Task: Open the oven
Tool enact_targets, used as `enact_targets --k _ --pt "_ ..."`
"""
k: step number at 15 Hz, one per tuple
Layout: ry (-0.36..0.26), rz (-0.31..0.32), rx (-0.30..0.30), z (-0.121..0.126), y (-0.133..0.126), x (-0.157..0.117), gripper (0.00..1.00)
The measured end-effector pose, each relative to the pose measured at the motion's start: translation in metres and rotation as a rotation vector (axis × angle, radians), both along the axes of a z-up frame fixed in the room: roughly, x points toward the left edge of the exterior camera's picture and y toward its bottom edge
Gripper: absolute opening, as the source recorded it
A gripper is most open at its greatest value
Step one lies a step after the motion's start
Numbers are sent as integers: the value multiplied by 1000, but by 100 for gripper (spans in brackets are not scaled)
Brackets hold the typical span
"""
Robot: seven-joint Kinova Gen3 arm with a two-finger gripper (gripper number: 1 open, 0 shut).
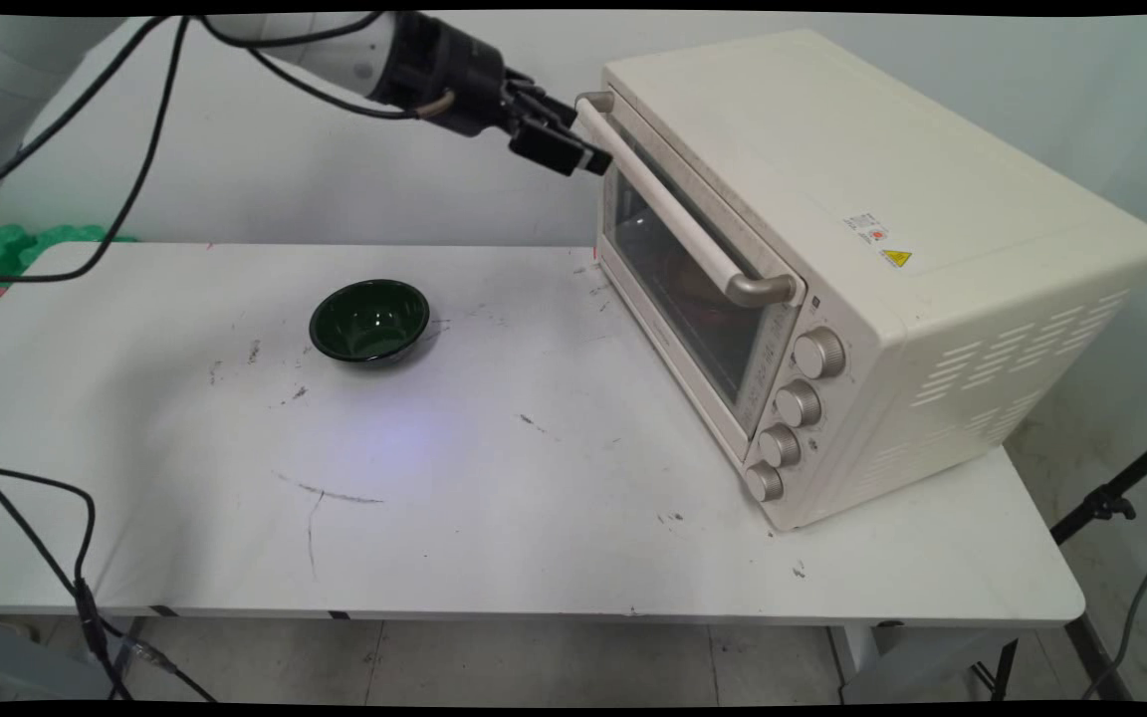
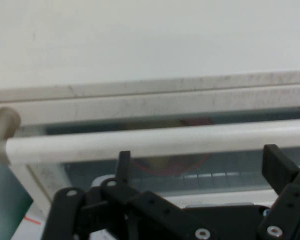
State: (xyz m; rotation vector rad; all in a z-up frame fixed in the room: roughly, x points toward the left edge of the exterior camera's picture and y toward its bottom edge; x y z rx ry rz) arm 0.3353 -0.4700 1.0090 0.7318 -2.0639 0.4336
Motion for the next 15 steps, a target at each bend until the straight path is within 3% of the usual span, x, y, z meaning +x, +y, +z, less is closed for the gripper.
enact_targets --k 2,3,15 --pt "1 0 -7 1 -4 -7 100" --pt "2 0 -11 2 -7 -12 0" --pt "-35 9 -31 -8 -38 -48 0"
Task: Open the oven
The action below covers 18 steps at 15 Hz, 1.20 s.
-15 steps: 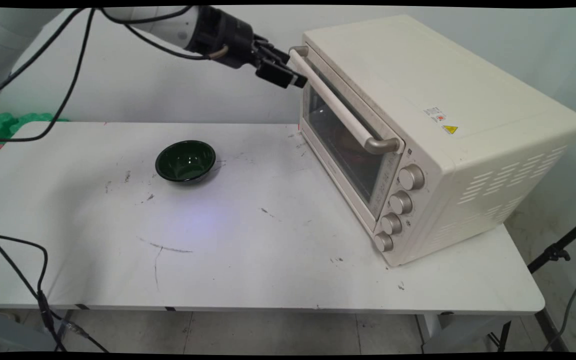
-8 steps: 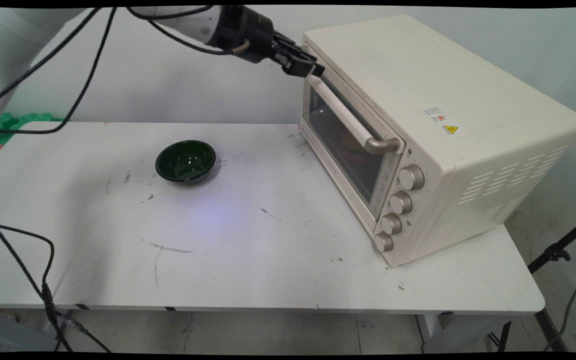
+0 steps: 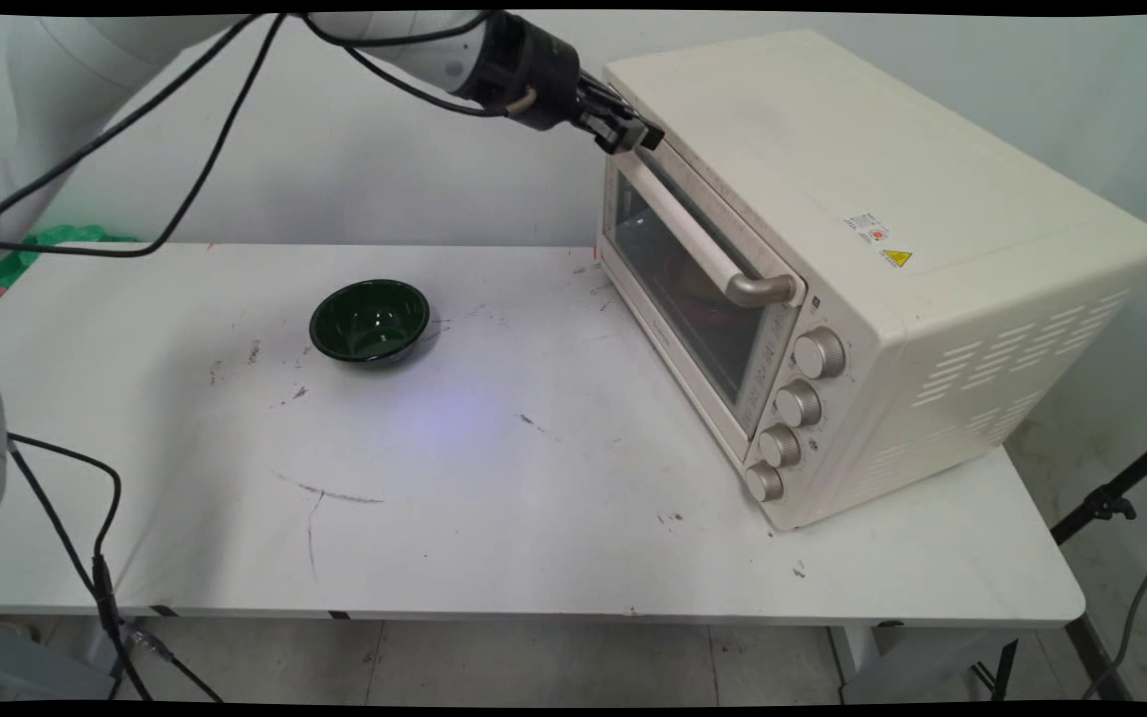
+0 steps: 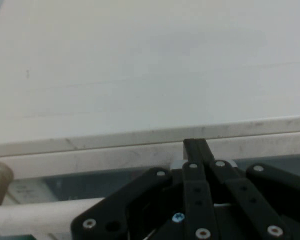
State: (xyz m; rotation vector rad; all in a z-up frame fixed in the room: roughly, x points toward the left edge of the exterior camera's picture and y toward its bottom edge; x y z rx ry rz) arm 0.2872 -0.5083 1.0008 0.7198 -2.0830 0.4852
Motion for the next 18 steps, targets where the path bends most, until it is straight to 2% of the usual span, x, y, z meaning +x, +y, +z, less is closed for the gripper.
enact_targets --k 11,18 --pt "-47 11 23 -16 -6 -5 0" --pt "-64 18 47 -21 7 12 0"
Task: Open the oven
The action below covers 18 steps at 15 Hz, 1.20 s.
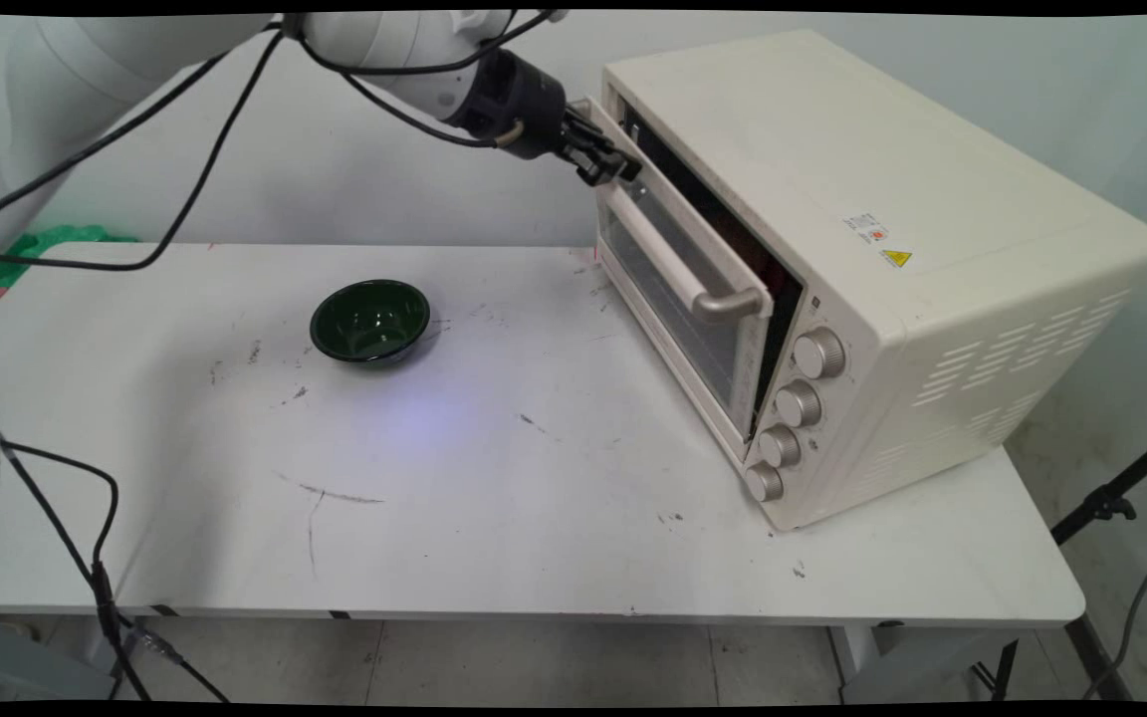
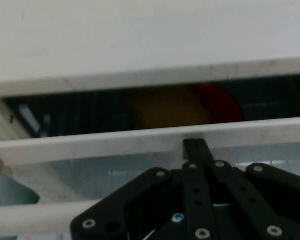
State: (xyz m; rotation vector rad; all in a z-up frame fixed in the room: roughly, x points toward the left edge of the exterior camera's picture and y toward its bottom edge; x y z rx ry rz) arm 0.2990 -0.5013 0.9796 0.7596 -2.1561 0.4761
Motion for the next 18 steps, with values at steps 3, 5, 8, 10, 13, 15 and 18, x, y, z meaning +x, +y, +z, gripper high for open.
enact_targets --k 3,5,8,10,13,15,18 --pt "-9 1 15 -4 8 12 0" --pt "-14 -1 26 -9 14 21 0" --pt "-25 0 43 -17 25 38 0" --pt "-34 -4 54 -24 32 49 0" --pt "-39 -9 65 -31 39 61 0" --pt "-40 -9 74 -39 44 72 0" --pt "-32 -2 87 -52 51 88 0"
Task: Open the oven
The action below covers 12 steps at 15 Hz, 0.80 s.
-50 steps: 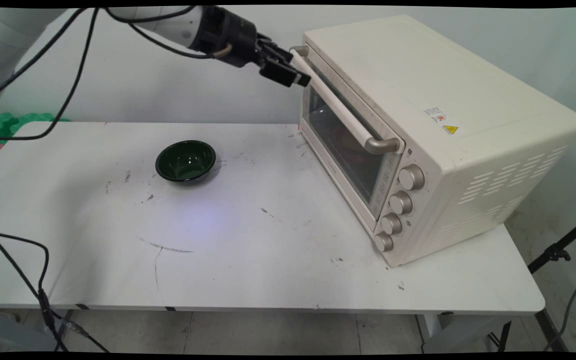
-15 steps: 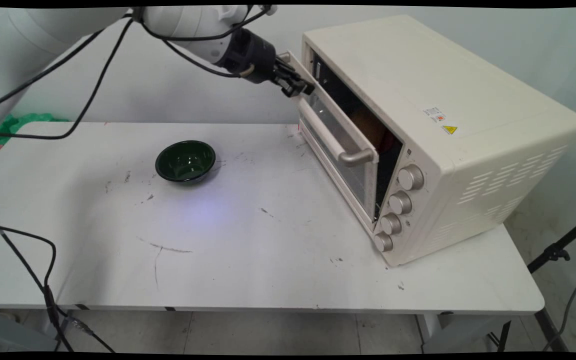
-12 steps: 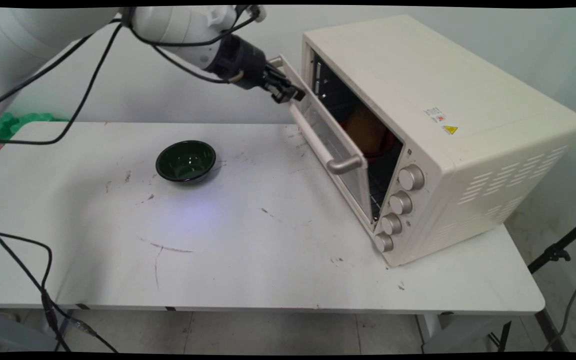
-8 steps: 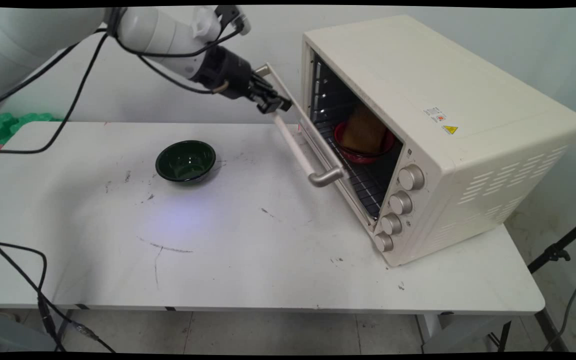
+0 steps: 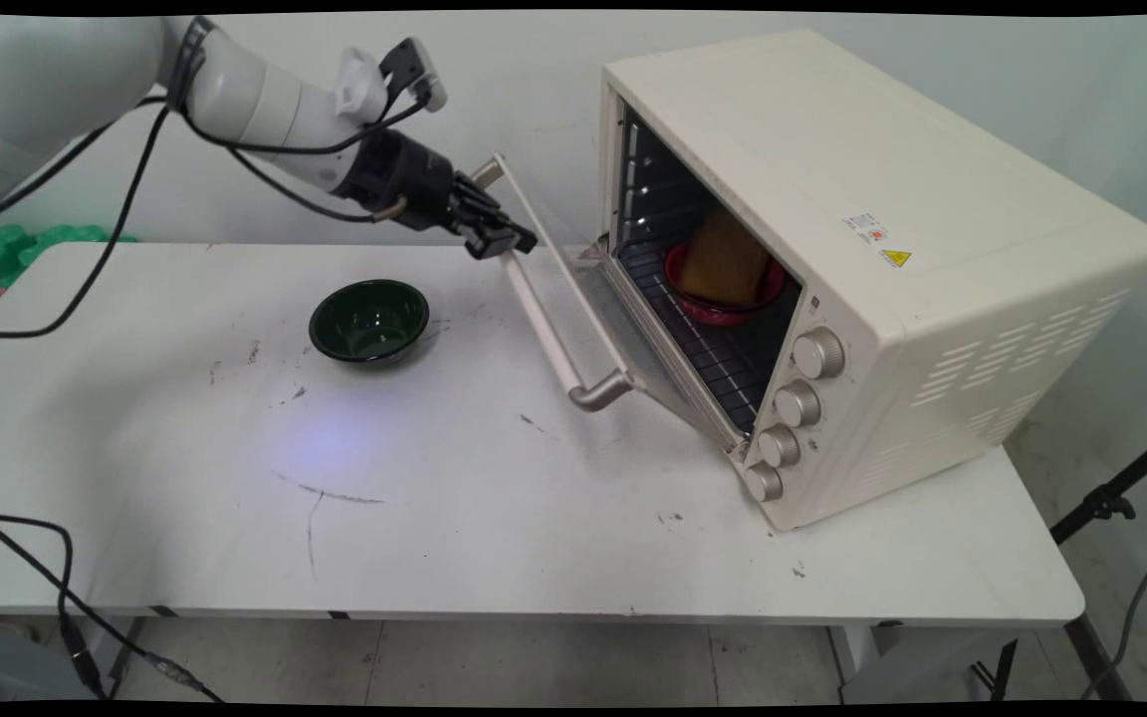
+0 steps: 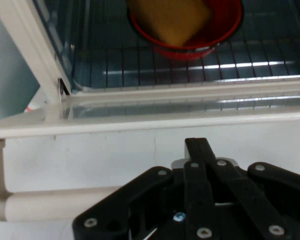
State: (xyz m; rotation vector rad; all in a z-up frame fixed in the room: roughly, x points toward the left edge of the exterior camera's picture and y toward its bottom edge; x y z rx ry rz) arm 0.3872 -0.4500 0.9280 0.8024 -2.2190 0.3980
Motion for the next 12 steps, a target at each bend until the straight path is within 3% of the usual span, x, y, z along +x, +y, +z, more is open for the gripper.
enact_targets --k 12 --pt "17 1 24 -64 16 48 0"
